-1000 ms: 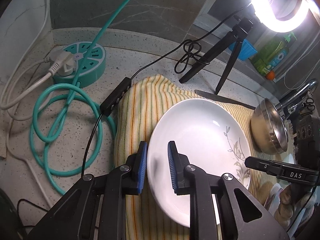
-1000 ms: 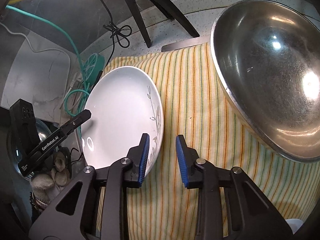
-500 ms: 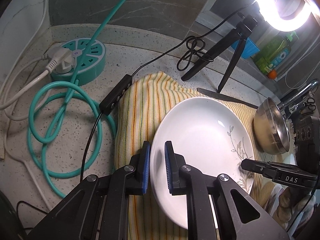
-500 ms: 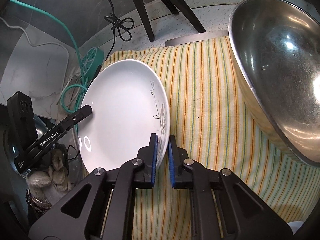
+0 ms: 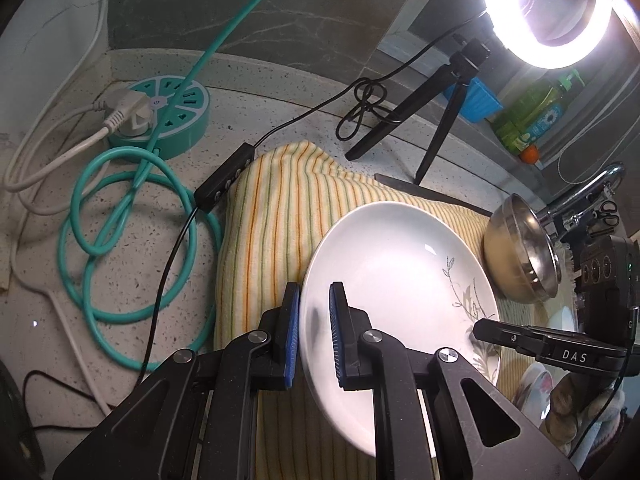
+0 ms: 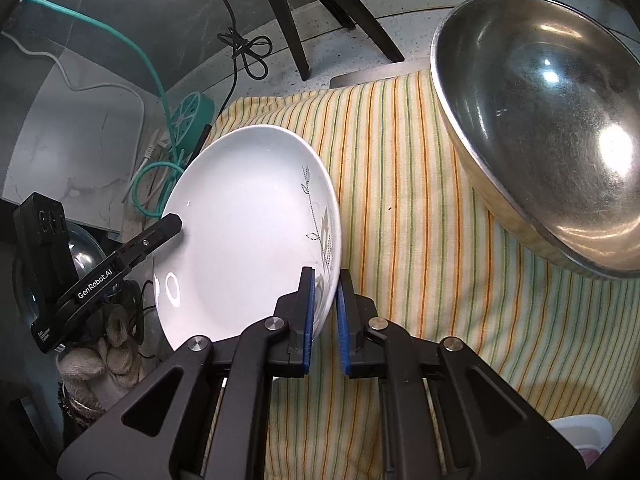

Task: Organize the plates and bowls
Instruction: 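Lift the white leaf-pattern plate with both grippers toward the plate stack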

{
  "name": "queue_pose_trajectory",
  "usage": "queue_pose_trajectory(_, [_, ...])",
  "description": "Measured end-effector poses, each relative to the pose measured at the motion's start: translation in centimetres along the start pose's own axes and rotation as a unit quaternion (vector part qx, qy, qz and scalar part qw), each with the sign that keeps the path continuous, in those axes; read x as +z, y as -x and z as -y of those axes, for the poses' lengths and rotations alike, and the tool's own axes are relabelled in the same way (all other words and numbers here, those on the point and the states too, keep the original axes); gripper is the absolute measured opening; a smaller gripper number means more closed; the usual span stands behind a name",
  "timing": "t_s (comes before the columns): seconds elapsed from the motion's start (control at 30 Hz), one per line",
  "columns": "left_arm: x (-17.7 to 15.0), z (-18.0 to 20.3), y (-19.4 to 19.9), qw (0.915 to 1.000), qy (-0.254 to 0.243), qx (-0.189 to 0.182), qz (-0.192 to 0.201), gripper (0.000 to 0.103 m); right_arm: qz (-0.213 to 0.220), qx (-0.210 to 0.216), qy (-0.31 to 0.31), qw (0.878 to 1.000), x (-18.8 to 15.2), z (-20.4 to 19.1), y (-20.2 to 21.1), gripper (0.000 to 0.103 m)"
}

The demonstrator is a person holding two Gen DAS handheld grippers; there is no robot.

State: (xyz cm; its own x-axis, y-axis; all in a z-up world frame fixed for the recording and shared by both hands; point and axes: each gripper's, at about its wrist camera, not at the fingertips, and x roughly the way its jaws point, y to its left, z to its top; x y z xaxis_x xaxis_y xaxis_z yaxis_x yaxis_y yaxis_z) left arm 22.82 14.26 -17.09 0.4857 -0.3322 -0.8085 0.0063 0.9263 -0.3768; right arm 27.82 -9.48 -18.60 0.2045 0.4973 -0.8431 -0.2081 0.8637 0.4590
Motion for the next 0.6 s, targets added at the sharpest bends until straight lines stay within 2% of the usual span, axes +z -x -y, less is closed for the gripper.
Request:
queue_pose_trajectory(0.3, [-1.6, 2.0, 2.3, 0.9998, -0.006, -0.015, 0.015, 0.012, 0.009, 0.010, 0.003, 1.000, -2.0, 0.2, 2.9, 0.011])
queue_pose_trajectory(0.6, [-3.5, 5.6, 4.4, 0.9988, -0.024, -0.036, 0.024, 0.012, 0.021, 0.012, 0.008, 1.000, -4.6, 1.5, 6.7, 0.011])
